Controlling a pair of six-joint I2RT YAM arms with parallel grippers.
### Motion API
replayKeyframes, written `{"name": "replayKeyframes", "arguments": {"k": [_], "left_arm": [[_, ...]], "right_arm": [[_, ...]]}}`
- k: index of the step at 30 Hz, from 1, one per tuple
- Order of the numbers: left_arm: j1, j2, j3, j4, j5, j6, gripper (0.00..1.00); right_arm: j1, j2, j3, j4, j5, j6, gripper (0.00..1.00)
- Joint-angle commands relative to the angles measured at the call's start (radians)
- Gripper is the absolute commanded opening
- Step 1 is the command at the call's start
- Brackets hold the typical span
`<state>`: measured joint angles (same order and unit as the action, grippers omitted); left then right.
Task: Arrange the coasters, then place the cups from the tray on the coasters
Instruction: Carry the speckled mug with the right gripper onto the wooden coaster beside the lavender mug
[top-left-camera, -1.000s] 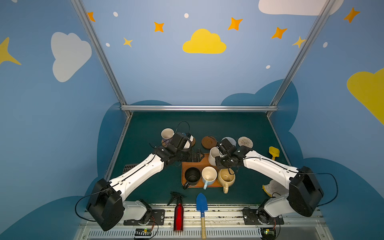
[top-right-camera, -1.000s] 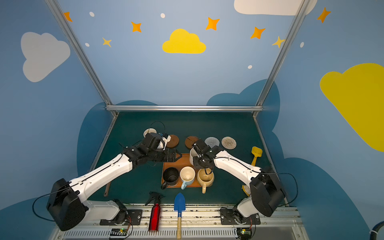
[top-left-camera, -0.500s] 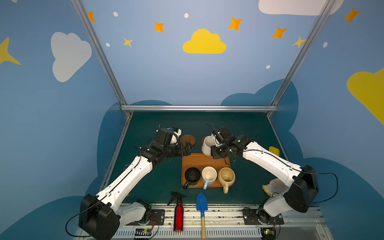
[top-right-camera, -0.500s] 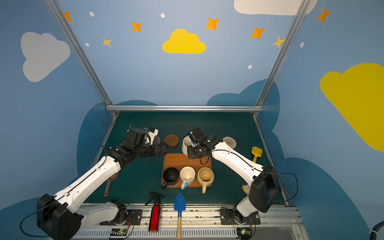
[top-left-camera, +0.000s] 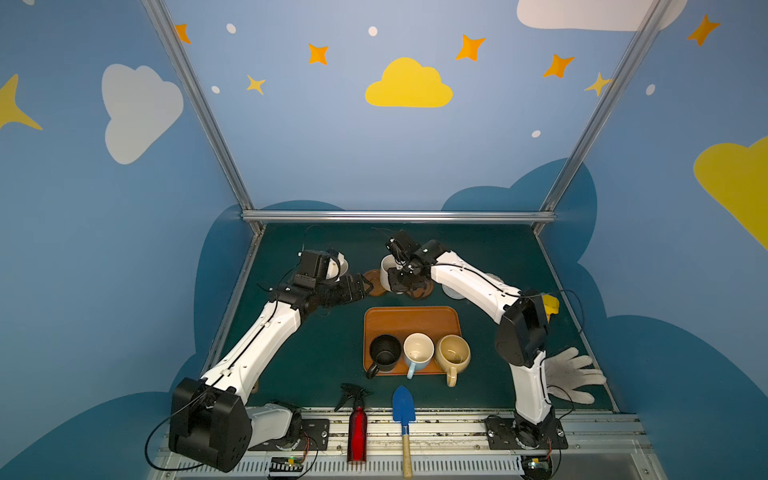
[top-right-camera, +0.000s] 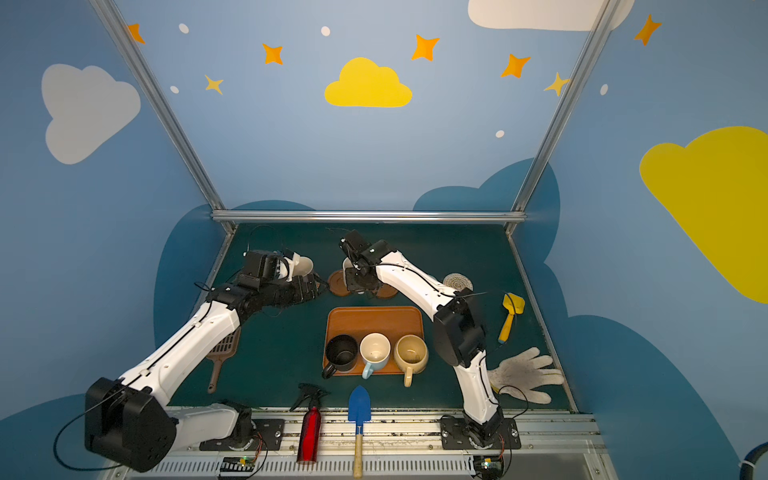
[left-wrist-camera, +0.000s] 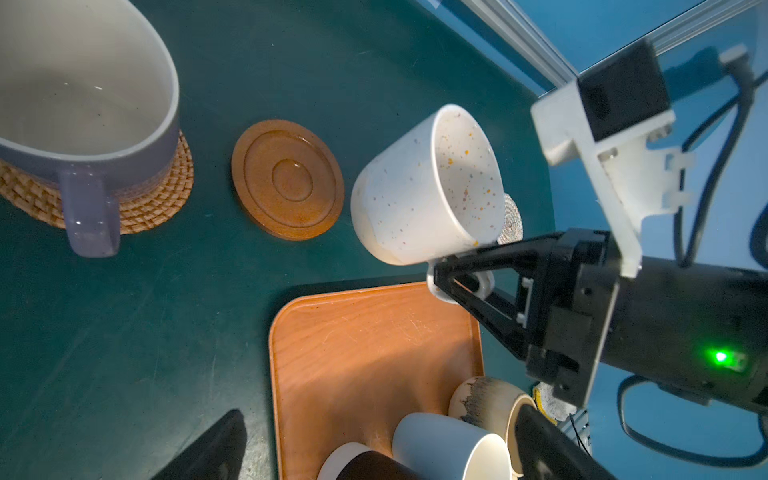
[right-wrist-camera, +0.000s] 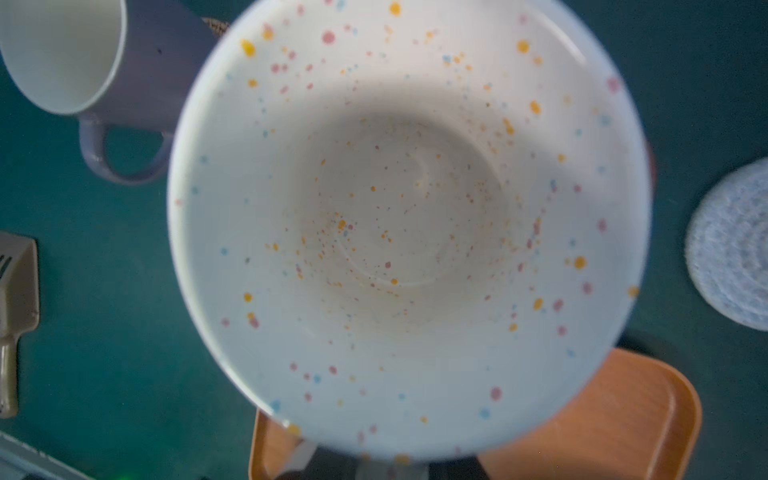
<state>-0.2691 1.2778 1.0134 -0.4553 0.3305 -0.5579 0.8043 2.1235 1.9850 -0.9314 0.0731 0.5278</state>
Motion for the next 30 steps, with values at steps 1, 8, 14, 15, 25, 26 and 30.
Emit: {"name": "replayKeyframes", "arguments": {"k": [1,8,14,15,25,26,30], "left_arm": [[0.038,-0.004,0.012,0.012,0.003,-0.008,1.0],[0.062,0.017,0.024,0.003,0.018,0.016,1.0],[0.062,0.053,0.014,0.023,0.058,0.012,1.0],[0.062,0.059,0.016,0.022,0.063,0.015,1.0],[0.063,0.06,0.008,0.015,0.055,0.026,1.0],[0.063,0.06,0.007,0.014,0.053,0.028,1.0],[0.064,0.054,0.003,0.013,0.042,0.03,1.0]], "right_arm": [[0.015,0.066,0.158,-0.026,0.033,0.031,0.0],[0.021,0.234,0.359,-0.066,0.037,0.089,0.0],[0.024,0.314,0.466,-0.092,0.043,0.138,0.0],[0.026,0.318,0.468,-0.082,0.037,0.142,0.0],[0.04,0.358,0.455,-0.086,0.03,0.153,0.0],[0.04,0.362,0.455,-0.087,0.025,0.154,0.0],[0.049,0.378,0.457,-0.088,0.027,0.152,0.0]]}}
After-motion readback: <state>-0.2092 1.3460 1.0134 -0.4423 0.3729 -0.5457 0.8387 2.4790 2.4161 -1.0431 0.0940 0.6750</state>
